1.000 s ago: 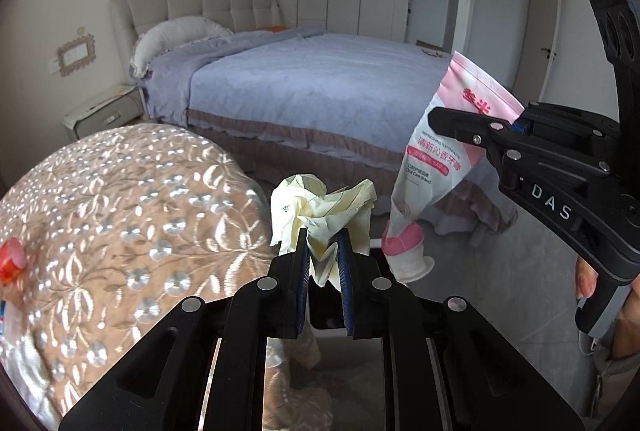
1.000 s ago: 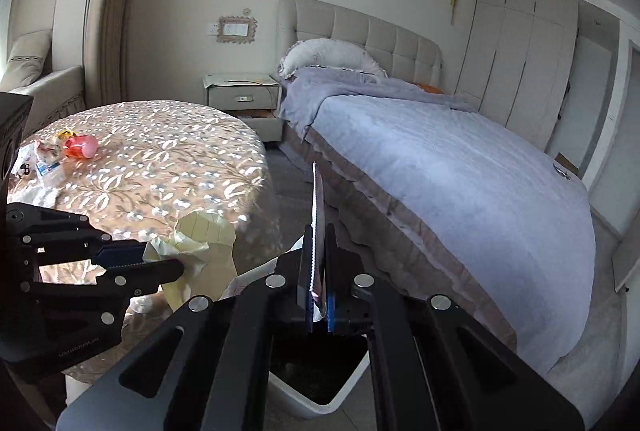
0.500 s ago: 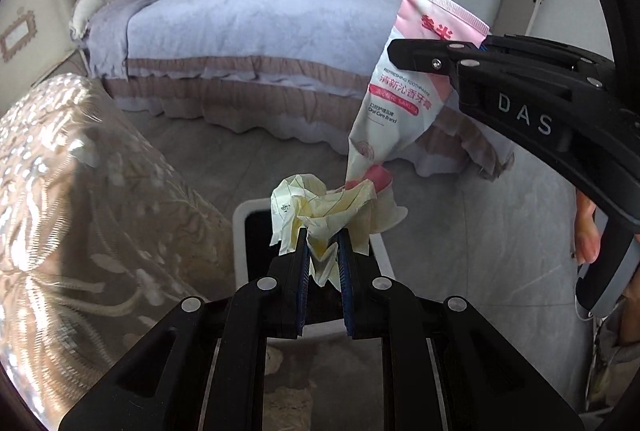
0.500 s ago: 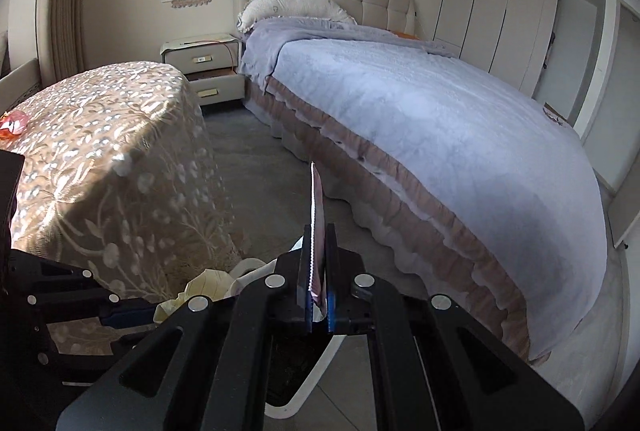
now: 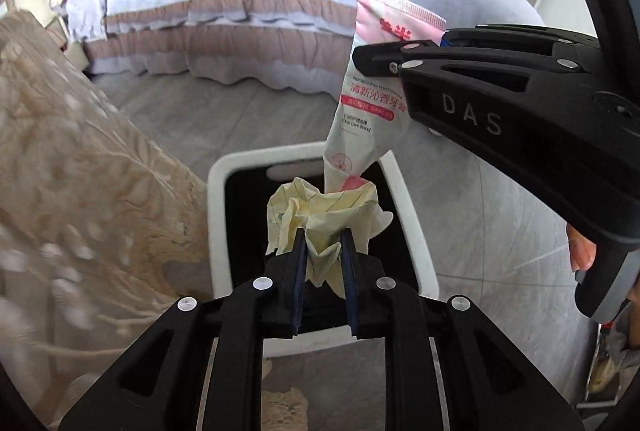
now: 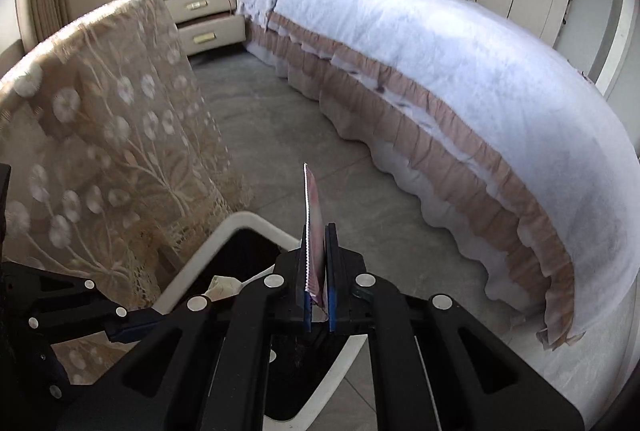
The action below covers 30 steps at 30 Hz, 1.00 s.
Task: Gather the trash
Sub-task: 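Carry both items over the white bin and open both grippers, then return both open grippers from the bin to the table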
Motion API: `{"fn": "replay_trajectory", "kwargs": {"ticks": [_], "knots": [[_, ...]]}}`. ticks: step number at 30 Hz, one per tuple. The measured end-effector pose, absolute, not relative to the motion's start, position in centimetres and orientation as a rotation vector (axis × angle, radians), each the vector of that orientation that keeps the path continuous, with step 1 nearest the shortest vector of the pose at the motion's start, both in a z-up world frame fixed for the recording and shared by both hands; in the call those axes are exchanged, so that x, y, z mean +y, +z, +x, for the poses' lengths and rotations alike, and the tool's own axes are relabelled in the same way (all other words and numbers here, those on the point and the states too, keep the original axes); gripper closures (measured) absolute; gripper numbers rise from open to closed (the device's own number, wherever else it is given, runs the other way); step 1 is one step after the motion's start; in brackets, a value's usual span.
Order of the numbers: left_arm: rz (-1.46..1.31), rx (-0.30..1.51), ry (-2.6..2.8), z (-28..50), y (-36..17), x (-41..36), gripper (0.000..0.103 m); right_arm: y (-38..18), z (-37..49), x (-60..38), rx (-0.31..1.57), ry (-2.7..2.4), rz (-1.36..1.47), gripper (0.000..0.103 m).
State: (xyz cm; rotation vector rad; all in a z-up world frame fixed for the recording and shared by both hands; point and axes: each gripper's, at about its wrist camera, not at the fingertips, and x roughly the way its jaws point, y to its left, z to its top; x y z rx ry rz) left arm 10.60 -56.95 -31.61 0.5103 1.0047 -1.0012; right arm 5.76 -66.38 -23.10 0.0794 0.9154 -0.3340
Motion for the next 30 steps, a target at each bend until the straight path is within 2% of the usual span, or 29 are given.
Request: {"fn": "replay_trajectory", "kwargs": {"ticks": [1,3,5,6,7,9,11,13,16,30], "knots": [[0.512,1.009,-1.0,10.7,-32.0,-57.0,0.082,-23.5,6.0,-66.4,0.927,-0.332,0.084,0.096],[0.51,1.006,-0.996,10.8,-32.6,-57.2,0.066,-24.2,6.2,-66.3,0.942,-0.316,0.089,0.095],[0.519,1.013,-0.995,11.0,-33.0,-57.4,0.024,-24.8,6.5,-66.2,0.961,-0.305,0.082,0.09],[0.519,1.004,-0.992,10.9,-33.1,-57.4,0.016,-25.1,6.6,-66.0,0.966,-0.299,0.077,0.077],[0.526,0.996,-0.987,10.9,-33.2,-57.4,0.011,-25.3,6.8,-65.8,0.968,-0.294,0.073,0.06],[0.542,0.993,-0.98,10.9,-33.4,-57.6,0.008,-25.8,7.1,-65.5,0.98,-0.297,0.06,0.044],[0.557,0.987,-0.973,10.7,-33.6,-57.6,0.005,-26.1,7.2,-65.3,0.99,-0.284,0.063,0.036],[0.573,0.968,-0.961,10.5,-33.4,-57.4,0.005,-26.2,7.2,-65.2,0.989,-0.282,0.073,0.016],[0.573,0.963,-0.966,10.5,-33.2,-57.4,0.005,-25.8,6.8,-65.1,0.97,-0.299,0.055,0.006],[0.516,0.915,-0.976,9.0,-29.5,-56.6,0.005,-22.7,3.5,-65.5,0.916,-0.363,0.064,0.005]]}}
